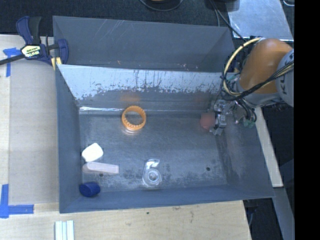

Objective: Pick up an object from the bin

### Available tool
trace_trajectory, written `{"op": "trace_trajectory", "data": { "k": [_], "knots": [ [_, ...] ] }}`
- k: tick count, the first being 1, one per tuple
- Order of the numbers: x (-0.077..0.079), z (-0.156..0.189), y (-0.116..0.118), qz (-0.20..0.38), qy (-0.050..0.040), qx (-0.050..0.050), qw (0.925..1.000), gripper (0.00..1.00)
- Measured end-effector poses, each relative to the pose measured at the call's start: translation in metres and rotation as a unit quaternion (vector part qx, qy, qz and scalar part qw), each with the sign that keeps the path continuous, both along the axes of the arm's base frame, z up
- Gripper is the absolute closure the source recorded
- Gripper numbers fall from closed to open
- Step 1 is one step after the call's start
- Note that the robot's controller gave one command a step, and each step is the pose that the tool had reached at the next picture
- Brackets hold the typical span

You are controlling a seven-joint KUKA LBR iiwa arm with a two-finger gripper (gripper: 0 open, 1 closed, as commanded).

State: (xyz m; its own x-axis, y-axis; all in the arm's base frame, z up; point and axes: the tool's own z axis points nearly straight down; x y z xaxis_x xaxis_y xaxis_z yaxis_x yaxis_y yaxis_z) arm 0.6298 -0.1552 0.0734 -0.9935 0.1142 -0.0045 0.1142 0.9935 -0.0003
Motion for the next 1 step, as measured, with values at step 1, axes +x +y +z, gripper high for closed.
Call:
{"op": "trace_trajectory", "data": {
  "k": [1],
  "knots": [
    [0.0003,0.0954,-0.0004,0.0,-0.001,0.0,1.0,1.0]
  ]
}}
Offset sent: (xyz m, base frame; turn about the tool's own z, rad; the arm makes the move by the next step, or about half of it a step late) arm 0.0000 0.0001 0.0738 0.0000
